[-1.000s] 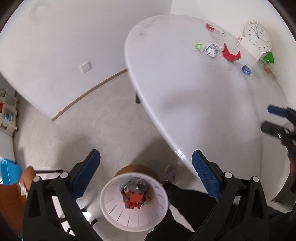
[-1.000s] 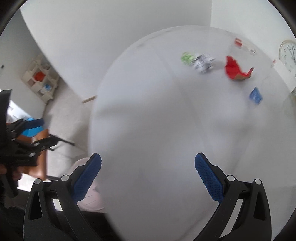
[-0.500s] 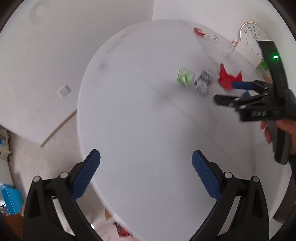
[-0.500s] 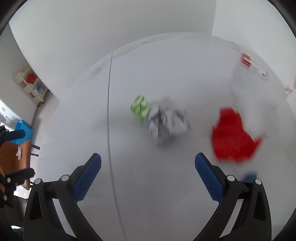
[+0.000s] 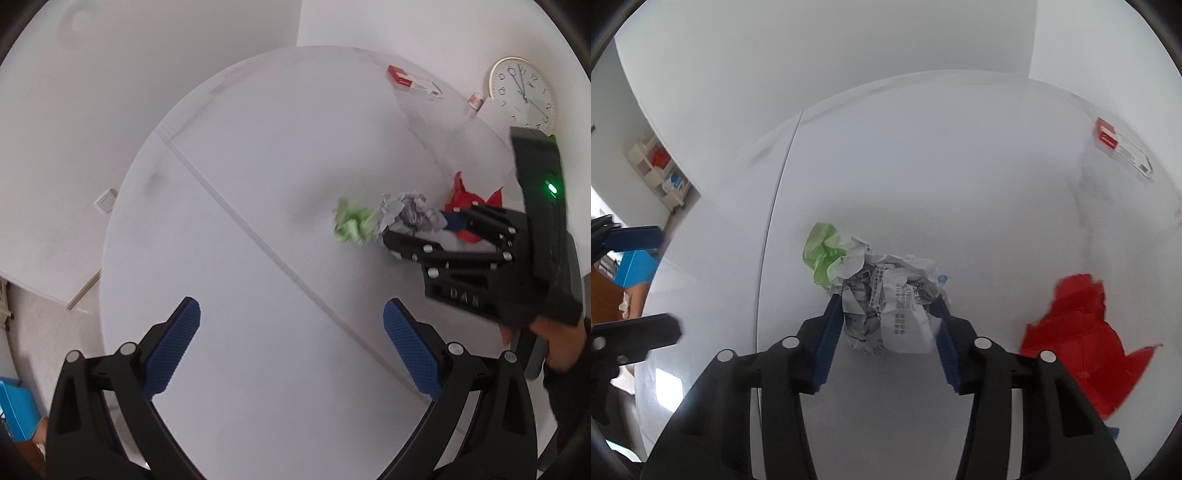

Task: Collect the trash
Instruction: 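Grasp the white printed paper ball with the right gripper while the left gripper grasps the green paper, then carry green and white papers to the white bin and release both grippers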

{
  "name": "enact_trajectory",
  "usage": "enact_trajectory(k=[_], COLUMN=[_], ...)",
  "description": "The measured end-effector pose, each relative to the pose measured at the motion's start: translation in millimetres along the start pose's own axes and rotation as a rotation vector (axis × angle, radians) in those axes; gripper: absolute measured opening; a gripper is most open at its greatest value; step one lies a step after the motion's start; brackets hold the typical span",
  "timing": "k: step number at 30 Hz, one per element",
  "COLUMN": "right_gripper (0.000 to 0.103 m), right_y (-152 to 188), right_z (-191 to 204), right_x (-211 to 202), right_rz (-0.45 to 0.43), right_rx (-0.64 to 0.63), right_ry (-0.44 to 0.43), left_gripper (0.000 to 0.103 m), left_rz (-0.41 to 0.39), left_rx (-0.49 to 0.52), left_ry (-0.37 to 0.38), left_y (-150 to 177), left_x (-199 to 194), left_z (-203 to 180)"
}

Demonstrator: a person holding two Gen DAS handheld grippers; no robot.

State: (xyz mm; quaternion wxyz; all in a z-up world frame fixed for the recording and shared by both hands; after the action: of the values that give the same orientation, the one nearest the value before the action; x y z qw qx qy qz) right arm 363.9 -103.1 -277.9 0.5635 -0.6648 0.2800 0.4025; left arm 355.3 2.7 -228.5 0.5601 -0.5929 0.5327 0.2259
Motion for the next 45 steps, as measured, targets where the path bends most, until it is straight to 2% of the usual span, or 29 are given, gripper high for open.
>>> enact_trajectory(k=[3, 8, 14, 17, 20, 21, 22, 28, 31, 35, 39, 45], right_gripper=[0.047, 0.048, 0.048, 0.048, 0.048, 0.048, 0.048, 0.048, 0.048, 0.048, 0.048, 0.048], right_y=[3.8, 26.2, 60.8, 74.7, 85.4, 87.0, 85.6, 81.2, 79.4, 81.3, 92.2, 123.4], right_z=[-10.8, -36.3, -58.8, -62.9, -64.4, -63.1, -62.5, -57.8, -49.5, -15.5, 45.4, 146.3], right_x=[-17.6, -50.7, -75.0, -76.7, -76.7, -77.1, -77.5, -87.1, -97.0, -115.0, -139.9, -175.1], right_rz=[-0.018, -0.038, -0.016, -0.001, 0.011, 0.013, 0.015, 0.009, 0.006, 0.007, 0.017, 0.051], right_rx=[0.068, 0.185, 0.288, 0.301, 0.318, 0.322, 0.323, 0.298, 0.270, 0.202, 0.126, 0.035], right_ry=[-0.002, 0.024, 0.055, 0.071, 0.069, 0.068, 0.067, 0.068, 0.063, 0.032, -0.042, -0.182], left_gripper=[0.095, 0.094, 0.083, 0.072, 0.053, 0.039, 0.032, 0.030, 0.030, 0.030, 0.030, 0.030], left_rz=[-0.005, 0.006, 0.041, 0.067, 0.062, 0.068, 0.071, 0.073, 0.064, 0.054, 0.051, 0.063], left_rx=[0.022, -0.017, -0.053, -0.061, -0.037, -0.023, -0.005, -0.008, -0.004, -0.006, -0.046, -0.167], left_ry=[0.029, 0.078, 0.074, 0.071, 0.046, 0.048, 0.046, 0.042, 0.027, -0.003, -0.035, -0.106], left_y=[-14.8, -32.6, -42.6, -44.8, -48.9, -49.1, -49.9, -41.1, -26.3, 13.9, 66.4, 172.6], left_x=[11.3, 40.4, 74.2, 89.9, 96.9, 98.0, 98.6, 83.4, 58.3, 4.9, -46.7, -121.7], left_z=[-10.2, -17.6, -17.1, -17.3, -18.8, -20.1, -22.1, -20.7, -17.7, -7.1, 9.9, 50.9])
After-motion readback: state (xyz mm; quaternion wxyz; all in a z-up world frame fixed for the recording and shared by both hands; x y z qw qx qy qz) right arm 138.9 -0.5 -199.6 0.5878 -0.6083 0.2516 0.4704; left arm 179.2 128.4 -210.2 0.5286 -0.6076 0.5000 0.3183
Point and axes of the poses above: each gripper's, at about its wrist camera, not at the fingertips, and x roughly the way its jaws point, z to its left, y to its underside, the point moved 8 cm from there along x, roughly the way its jaws point, and after that the axes turned 12 degrees about y, right-handed, at the moved point
